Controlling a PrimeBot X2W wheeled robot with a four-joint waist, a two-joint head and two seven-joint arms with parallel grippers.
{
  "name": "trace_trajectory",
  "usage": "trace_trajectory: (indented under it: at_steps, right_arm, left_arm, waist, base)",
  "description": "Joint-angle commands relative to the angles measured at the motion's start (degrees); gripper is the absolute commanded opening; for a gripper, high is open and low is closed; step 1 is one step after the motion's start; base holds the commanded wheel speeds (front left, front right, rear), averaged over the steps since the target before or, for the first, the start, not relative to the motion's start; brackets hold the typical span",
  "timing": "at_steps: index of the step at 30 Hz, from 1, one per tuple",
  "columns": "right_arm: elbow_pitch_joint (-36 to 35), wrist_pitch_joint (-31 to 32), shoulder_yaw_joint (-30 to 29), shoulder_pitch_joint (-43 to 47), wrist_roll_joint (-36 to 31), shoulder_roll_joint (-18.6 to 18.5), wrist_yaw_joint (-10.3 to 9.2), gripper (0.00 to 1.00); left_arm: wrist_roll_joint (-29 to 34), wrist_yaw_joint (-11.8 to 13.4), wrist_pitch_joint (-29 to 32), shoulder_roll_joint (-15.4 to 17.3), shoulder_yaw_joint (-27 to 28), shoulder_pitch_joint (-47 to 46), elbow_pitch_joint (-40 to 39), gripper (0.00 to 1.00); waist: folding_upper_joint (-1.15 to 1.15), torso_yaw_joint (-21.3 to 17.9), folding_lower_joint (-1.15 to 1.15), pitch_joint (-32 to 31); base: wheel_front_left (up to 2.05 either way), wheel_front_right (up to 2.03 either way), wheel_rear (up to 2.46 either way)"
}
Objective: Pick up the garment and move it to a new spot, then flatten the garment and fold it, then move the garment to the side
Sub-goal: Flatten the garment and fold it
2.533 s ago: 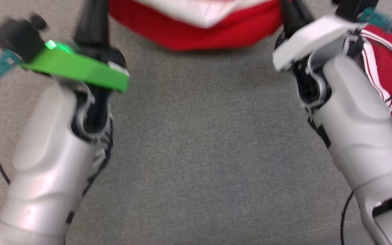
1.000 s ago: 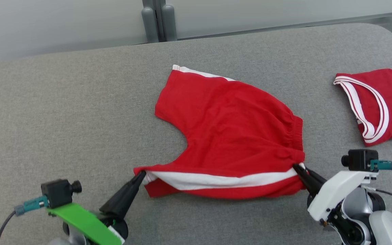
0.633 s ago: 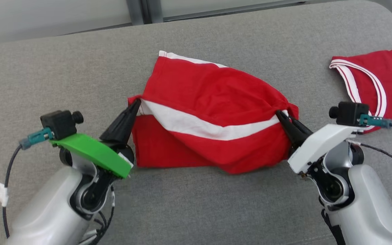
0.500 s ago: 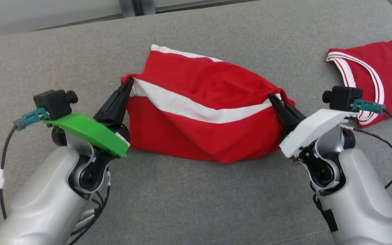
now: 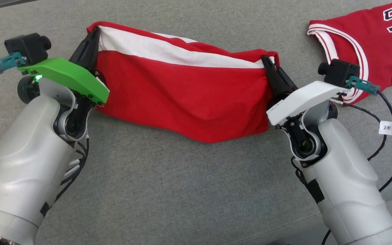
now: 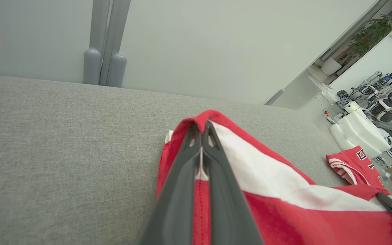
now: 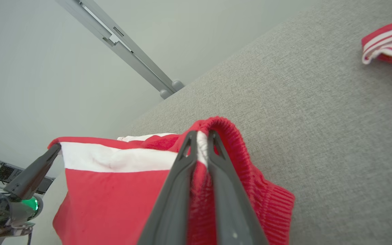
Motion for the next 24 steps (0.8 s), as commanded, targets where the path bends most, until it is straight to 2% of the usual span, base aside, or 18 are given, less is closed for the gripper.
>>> trace_trajectory:
  at_steps: [1, 10, 11, 12, 13, 17, 24]
  right_arm:
    - [0.7, -1.6, 0.9, -1.2, 1.1, 0.0, -0.01, 0.0]
    - [5.1, -11.2, 5.2, -4.9, 5.1, 0.0, -0.01, 0.0]
    - [5.5, -11.6, 5.6, -5.1, 5.8, 0.0, -0.01, 0.0]
    - [6.1, -12.1, 6.2, -5.6, 5.9, 0.0, -0.01, 0.24]
    - [6.3, -12.3, 6.7, -5.9, 6.7, 0.0, -0.01, 1.0]
    - [7.0, -13.6, 8.4, -6.3, 7.9, 0.0, -0.01, 1.0]
    - [7.0, -14.4, 7.6, -2.1, 4.4, -1.3, -0.01, 1.0]
  left_arm:
    - [0.6, 0.3, -0.4, -0.1, 0.0, -1.9, 1.2, 0.0]
    - [3.1, 0.7, -2.1, -1.6, -1.0, -6.8, 8.4, 0.0]
    - [3.2, 0.6, -2.4, -1.9, -1.0, -7.0, 9.0, 0.13]
    - [3.5, 0.6, -2.6, -2.2, -1.1, -7.2, 9.7, 0.86]
    - [3.6, 0.5, -2.8, -2.5, -1.2, -7.3, 10.2, 1.0]
    - [4.9, 0.2, -3.8, -3.2, -2.2, -7.3, 12.5, 1.0]
    - [7.6, 1.2, -5.2, -4.0, -3.8, -4.3, 15.0, 1.0]
  waist:
    - [0.0, -1.8, -0.01, 1.9]
    - [0.0, -3.1, -0.01, 3.9]
    - [0.0, -3.2, -0.01, 3.9]
    - [0.0, -3.2, -0.01, 3.9]
    - [0.0, -3.1, -0.01, 3.9]
    - [0.0, -2.5, -0.01, 3.0]
    - [0.0, -0.4, -0.01, -0.6]
  base:
    - [0.0, 0.0, 0.0]
    - [0.0, 0.0, 0.0]
    - [0.0, 0.0, 0.0]
    - [0.0, 0.0, 0.0]
    - [0.0, 0.0, 0.0]
    - [0.0, 0.0, 0.0]
    - [0.0, 0.0, 0.0]
